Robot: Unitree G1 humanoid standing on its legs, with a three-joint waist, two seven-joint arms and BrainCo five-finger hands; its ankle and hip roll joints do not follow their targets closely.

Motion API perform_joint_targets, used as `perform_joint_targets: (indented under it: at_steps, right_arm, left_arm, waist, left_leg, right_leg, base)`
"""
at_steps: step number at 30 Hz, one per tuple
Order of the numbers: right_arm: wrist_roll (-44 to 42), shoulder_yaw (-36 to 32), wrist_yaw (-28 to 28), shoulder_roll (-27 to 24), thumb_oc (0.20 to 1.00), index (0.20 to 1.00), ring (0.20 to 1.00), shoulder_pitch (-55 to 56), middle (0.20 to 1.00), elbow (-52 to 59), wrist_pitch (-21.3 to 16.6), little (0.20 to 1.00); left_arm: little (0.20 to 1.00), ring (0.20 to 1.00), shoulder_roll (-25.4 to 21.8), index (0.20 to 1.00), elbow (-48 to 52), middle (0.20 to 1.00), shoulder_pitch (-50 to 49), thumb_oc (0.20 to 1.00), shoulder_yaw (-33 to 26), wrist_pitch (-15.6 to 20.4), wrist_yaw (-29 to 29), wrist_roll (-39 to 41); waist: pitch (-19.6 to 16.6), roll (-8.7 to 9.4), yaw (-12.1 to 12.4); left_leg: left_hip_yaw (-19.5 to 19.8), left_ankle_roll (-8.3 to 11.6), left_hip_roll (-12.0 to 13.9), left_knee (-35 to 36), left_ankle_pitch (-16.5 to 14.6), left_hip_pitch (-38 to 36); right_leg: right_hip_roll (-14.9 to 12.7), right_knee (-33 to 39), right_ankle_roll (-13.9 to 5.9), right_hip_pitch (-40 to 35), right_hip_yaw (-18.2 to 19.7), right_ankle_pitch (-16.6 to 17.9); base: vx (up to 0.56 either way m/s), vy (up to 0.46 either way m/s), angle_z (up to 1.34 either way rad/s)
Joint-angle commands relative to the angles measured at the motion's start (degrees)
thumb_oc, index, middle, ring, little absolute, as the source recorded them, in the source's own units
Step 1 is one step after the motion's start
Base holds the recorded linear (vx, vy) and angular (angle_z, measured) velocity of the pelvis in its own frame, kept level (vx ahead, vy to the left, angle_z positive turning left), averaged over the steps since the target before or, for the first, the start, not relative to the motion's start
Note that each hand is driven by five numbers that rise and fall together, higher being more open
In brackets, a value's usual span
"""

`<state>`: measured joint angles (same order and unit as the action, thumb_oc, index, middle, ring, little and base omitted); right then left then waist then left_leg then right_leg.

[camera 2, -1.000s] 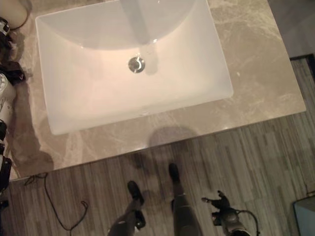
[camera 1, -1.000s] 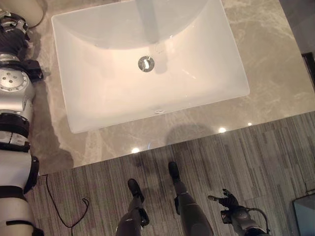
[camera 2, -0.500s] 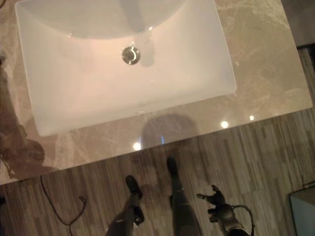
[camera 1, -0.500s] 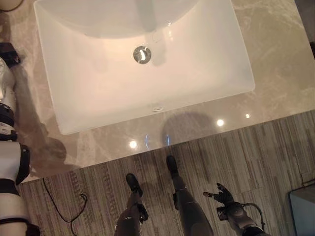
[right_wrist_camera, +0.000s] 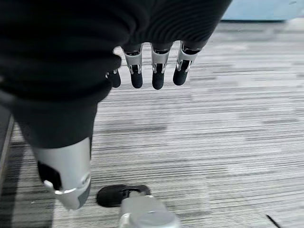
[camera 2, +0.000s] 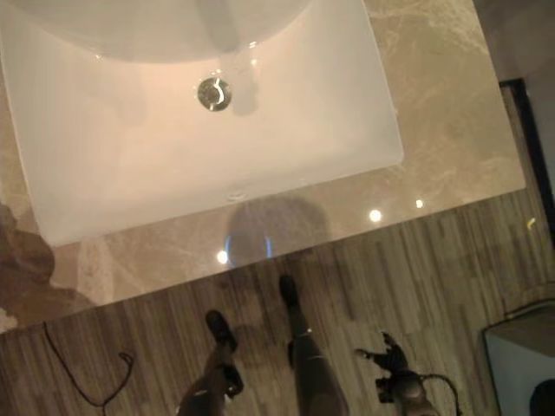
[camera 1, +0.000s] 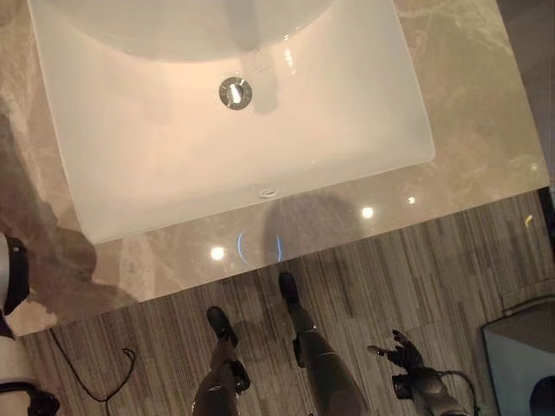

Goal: Put brush and paste in cup on sink, flatten towel.

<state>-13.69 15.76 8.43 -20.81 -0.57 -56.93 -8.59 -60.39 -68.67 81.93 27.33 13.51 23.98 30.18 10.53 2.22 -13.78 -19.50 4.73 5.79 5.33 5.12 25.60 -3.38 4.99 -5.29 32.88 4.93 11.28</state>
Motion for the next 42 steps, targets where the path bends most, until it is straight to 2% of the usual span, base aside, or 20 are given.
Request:
perform_joint_targets:
  at_steps: [1, 15, 31, 42]
  right_arm:
    - [0.1, -0.3, -1.0, -3.8, 1.000, 1.000, 1.000, 3.2, 1.000, 0.4, -0.4, 1.000]
    - [0.4, -0.8, -2.2, -5.8, 1.000, 1.000, 1.000, 4.3, 1.000, 4.5, -1.4, 1.000]
    - [1.6, -0.8, -2.4, -6.0, 1.000, 1.000, 1.000, 4.6, 1.000, 4.9, -1.7, 1.000]
    - [1.9, -1.5, -2.0, -5.8, 1.000, 1.000, 1.000, 4.7, 1.000, 2.2, -1.9, 1.000]
  left_arm:
    - [0.200, 0.200, -0.9, 0.200, 0.5, 0.200, 4.1, 0.200, 2.3, 2.8, 0.8, -3.6]
    - [0.200, 0.200, 4.3, 0.200, 5.3, 0.200, 3.0, 0.200, 6.0, 4.9, -2.4, -7.3]
    - [0.200, 0.200, 5.9, 0.200, 7.1, 0.200, 0.5, 0.200, 5.9, 5.7, -3.4, -9.2]
    - [0.200, 0.200, 0.9, 0.200, 4.7, 0.200, -5.3, 0.200, -0.4, 6.0, -0.7, -9.4]
  waist:
    - [-2.2, -2.06, 0.5]
    - [-2.4, -2.92, -0.1]
    - [-2.3, -2.46, -0.4]
    - [-2.2, -2.84, 0.6]
  left_leg:
    - [4.9, 5.54, 3.8, -0.3, 0.3, -3.3]
    - [5.5, 5.35, 3.4, -0.3, 0.3, -2.8]
    - [4.4, 5.50, 3.9, -0.3, 0.5, -3.1]
    - [4.7, 5.34, 3.6, -0.3, 0.7, -3.2]
  right_leg:
    - [-5.4, 0.0, -9.07, -0.5, -0.7, 3.1]
    - [-5.9, 0.0, -8.93, -0.4, -1.0, 3.0]
    - [-5.4, 0.0, -8.75, -0.1, -0.4, 3.4]
    - [-5.5, 0.0, -8.59, -0.4, -1.1, 3.3]
  base:
    - [-0.01, 0.015, -0.07]
    - [0.00, 0.004, -0.01]
    - [-0.01, -0.012, -0.03]
    - [0.00, -0.005, -0.03]
